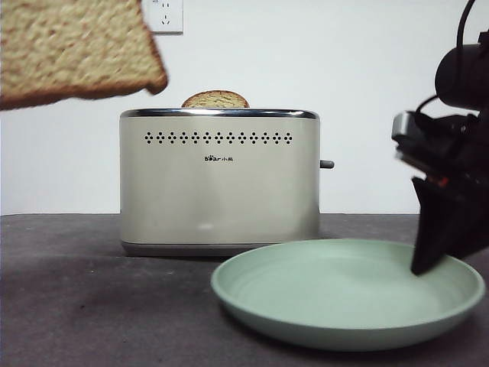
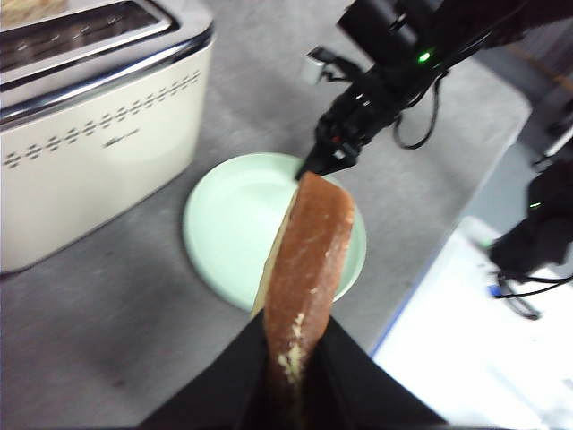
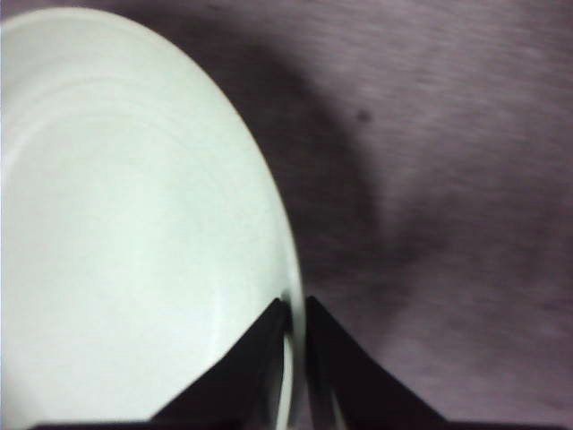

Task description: Take the bread from the toaster,put the bread on the plate,put the plate on the table

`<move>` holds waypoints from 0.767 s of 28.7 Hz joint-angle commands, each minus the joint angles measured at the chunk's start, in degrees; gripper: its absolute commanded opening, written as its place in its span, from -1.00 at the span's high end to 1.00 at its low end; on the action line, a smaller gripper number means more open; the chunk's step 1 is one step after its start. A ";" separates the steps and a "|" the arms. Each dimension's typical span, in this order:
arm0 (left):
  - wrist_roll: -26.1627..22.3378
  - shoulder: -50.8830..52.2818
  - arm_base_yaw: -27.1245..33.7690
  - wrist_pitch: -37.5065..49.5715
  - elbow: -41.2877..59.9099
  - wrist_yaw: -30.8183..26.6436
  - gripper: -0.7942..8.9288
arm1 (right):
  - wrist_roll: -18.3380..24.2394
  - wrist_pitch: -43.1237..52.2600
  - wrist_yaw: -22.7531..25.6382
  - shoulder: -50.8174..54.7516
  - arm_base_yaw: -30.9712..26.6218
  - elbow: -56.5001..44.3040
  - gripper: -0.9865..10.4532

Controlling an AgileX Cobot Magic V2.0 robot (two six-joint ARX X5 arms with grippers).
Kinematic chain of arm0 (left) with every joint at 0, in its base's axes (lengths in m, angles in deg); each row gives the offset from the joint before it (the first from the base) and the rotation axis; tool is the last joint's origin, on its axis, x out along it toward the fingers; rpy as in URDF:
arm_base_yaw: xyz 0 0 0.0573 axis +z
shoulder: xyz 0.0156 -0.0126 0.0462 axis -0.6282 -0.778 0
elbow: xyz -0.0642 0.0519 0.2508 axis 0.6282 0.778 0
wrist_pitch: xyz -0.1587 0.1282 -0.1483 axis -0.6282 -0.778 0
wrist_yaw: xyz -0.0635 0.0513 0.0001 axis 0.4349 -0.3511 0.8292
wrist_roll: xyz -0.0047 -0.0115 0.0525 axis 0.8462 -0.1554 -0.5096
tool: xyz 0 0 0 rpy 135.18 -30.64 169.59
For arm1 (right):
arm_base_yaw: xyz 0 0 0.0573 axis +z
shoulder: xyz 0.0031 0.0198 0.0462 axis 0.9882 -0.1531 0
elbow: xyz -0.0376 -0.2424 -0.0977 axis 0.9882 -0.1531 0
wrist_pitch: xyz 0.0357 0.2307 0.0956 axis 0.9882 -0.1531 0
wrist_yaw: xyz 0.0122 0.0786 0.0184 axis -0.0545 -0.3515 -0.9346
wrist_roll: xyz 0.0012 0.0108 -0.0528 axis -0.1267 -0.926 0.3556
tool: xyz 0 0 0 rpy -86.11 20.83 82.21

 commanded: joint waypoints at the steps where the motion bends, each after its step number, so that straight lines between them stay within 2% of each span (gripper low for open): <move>1: 3.41 -1.01 -0.26 2.49 -0.59 3.34 0.83 | -0.17 0.09 -1.73 2.01 1.46 0.52 0.82; 4: 4.83 -2.49 -0.26 3.74 -0.59 6.19 0.83 | -1.31 0.07 -1.73 4.92 3.72 0.55 0.82; 10: 4.55 -8.37 -0.26 5.31 -0.59 9.88 0.83 | -4.15 0.50 -1.75 10.14 9.14 0.55 0.82; 15: 2.91 -15.06 -0.35 7.63 -0.57 15.72 0.83 | -7.15 2.93 -1.73 12.61 14.23 0.55 0.82; 22: -0.90 -26.08 -0.74 9.14 -0.57 20.20 0.83 | -10.40 7.41 -1.68 12.96 18.49 0.61 0.82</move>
